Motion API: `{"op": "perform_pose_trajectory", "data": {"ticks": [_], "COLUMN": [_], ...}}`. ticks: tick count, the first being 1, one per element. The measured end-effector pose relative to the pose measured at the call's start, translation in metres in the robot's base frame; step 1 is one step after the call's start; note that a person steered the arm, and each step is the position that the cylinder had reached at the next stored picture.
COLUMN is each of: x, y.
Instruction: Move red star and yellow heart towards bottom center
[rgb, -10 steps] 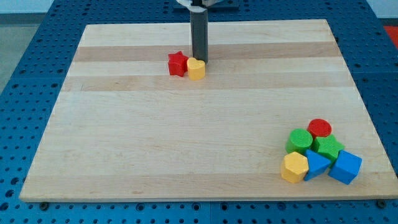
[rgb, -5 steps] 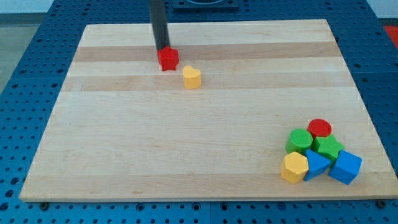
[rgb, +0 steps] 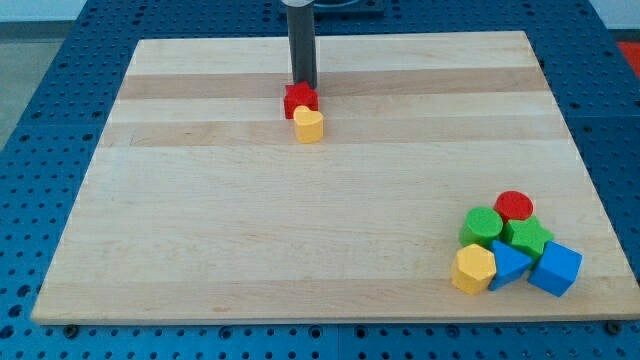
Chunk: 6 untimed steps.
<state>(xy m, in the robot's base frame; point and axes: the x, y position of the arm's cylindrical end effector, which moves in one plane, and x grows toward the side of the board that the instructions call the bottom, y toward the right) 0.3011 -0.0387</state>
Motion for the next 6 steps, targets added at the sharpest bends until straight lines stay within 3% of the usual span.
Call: {"op": "perform_pose_trajectory", "data": {"ticks": [3,6], "x": [0.055,0.147], "y": [-0.027,-0.026]}}
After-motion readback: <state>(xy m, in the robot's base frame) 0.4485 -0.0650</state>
